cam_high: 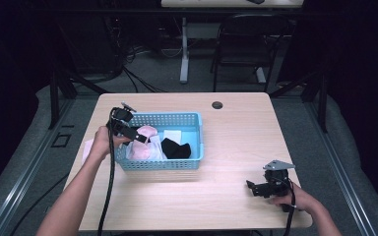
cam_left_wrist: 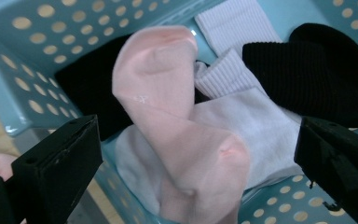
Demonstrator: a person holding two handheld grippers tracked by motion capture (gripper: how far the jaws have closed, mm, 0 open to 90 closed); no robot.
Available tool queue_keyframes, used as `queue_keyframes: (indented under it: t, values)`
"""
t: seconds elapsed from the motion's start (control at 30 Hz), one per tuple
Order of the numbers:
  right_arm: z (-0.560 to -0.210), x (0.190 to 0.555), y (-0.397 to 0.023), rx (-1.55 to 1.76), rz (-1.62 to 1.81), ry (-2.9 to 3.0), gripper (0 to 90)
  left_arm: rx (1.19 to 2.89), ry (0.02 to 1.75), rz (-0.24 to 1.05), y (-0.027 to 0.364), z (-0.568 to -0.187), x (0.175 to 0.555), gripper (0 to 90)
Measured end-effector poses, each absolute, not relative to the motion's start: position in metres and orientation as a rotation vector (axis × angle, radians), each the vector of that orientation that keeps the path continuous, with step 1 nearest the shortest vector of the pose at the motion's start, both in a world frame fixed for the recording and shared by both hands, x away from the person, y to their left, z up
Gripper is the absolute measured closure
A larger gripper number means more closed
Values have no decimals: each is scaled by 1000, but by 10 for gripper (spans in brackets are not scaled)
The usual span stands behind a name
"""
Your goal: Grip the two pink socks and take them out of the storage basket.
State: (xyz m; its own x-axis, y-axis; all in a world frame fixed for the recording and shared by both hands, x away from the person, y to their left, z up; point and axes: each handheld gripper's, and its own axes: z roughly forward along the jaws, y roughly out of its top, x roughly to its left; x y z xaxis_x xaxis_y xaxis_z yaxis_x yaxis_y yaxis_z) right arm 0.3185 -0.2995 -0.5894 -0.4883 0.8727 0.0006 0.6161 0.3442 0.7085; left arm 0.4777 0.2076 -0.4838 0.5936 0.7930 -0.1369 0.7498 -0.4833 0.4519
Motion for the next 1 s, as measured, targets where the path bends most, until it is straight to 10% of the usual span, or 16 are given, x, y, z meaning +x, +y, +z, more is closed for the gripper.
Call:
queue_keyframes:
  t: [1.0]
  values:
    - [-589,318,-299,1311,934,2235,0,2411,1308,57,196,-512,480,194]
